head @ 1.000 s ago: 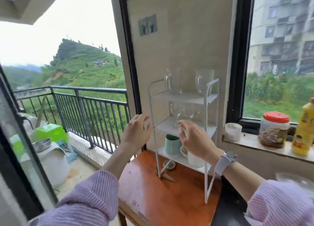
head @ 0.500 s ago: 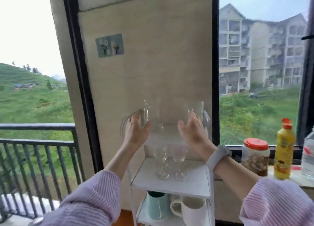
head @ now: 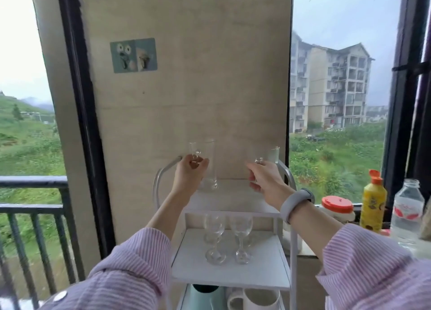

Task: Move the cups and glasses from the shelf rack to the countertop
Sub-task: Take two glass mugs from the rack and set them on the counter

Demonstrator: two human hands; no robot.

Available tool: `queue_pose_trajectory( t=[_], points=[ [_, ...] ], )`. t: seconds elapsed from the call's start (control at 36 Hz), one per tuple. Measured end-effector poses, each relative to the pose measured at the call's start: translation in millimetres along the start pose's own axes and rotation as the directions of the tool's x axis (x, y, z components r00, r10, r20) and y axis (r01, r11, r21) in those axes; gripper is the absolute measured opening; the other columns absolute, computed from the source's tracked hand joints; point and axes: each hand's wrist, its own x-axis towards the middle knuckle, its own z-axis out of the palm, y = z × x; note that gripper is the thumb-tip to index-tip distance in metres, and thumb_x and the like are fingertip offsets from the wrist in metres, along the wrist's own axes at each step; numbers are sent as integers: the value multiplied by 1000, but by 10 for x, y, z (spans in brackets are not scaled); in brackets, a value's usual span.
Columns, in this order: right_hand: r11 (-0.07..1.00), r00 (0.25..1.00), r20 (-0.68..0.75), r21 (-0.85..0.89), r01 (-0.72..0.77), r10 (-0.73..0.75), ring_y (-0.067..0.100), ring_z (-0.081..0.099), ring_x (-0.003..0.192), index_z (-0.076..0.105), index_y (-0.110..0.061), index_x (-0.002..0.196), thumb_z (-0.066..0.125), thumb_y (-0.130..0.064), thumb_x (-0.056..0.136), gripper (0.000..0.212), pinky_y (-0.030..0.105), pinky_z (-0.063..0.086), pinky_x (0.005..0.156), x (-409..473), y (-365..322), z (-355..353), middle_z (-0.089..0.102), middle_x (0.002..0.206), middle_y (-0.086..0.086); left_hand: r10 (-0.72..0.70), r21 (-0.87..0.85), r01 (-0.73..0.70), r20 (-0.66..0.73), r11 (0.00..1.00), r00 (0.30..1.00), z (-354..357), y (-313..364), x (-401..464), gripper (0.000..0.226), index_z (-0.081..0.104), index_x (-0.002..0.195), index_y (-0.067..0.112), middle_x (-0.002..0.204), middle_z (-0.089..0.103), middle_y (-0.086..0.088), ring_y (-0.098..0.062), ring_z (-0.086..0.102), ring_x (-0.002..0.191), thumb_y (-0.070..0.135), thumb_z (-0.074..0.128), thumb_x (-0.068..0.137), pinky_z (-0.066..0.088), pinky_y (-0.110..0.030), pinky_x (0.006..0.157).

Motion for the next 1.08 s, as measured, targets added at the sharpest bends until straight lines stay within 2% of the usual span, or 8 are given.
queue_pose_trajectory(
  t=[0.11, 0.28, 0.44, 0.61, 0.75, 0.89, 1.0, 1.08],
  points=[
    [999, 1000, 17, 45, -2, 1, 16, 28, 45, 34, -21, 55, 57, -24, 79, 33, 27, 24, 49, -10, -17, -29, 30, 52, 2, 4, 69, 1, -70, 998, 998, 20, 36, -36, 35, 36, 63, 17, 59, 37, 2, -16, 34, 53, 24, 66, 79, 31, -27, 49],
    [997, 999, -7, 68, 46, -45, 15, 24, 46, 32, -24, 57, 56, -24, 81, 34, 27, 22, 46, -106, 42, -115, 28, 52, 1, 42, 89, -18, -268, 996, 963, -2, 103, -149, 45, 30, 59, 17, 56, 32, 2, -18, 27, 54, 24, 71, 73, 26, -31, 52],
    [984, 985, -35, 43, 173, -171, 14, 25, 48, 30, -22, 46, 60, -20, 77, 44, 27, 25, 49, -371, 63, -172, 29, 48, 1, 151, 109, -122, -314, 986, 937, -40, 166, -376, 53, 24, 54, 18, 52, 24, 4, -15, 21, 51, 17, 73, 72, 23, -25, 49],
    [951, 953, -10, 64, 302, -302, 19, 24, 55, 42, -12, 56, 59, -28, 84, 36, 32, 23, 55, -795, 114, -299, 30, 59, 11, 246, 26, -252, -334, 967, 910, -181, 198, -774, 56, 22, 54, 19, 52, 22, 6, -9, 25, 50, 17, 75, 73, 28, -17, 50],
    [919, 922, -15, 77, 387, -388, 23, 22, 54, 43, -1, 54, 59, -29, 84, 44, 26, 24, 49, -1239, 238, -476, 30, 55, 11, 225, -107, -263, -276, 959, 935, -231, 194, -1249, 62, 20, 49, 25, 44, 22, 10, -11, 17, 50, 20, 77, 72, 23, -26, 49],
    [902, 907, -42, 95, 420, -418, 26, 23, 54, 35, 11, 54, 60, -27, 84, 54, 31, 22, 54, -1713, 463, -743, 33, 56, 14, 240, -130, -265, -178, 956, 954, -147, 195, -1844, 59, 24, 46, 28, 42, 24, 10, -9, 18, 48, 24, 77, 71, 24, -20, 46],
    [908, 909, -74, 62, 415, -410, 32, 21, 54, 31, 4, 53, 61, -42, 76, 60, 29, 24, 51, -2124, 772, -1077, 29, 52, 14, 221, -185, -229, -64, 956, 973, -44, 161, -2362, 52, 26, 47, 29, 42, 26, 12, -8, 19, 46, 40, 74, 65, 26, -17, 44],
    [937, 934, -91, 28, 349, -346, 22, 23, 52, 36, -13, 48, 65, -43, 75, 50, 26, 24, 49, -2407, 1030, -1378, 29, 48, 0, 188, -220, -181, 9, 959, 982, 115, 138, -2702, 51, 27, 45, 30, 42, 25, 11, -7, 18, 46, 40, 74, 63, 22, -19, 44]
  ],
)
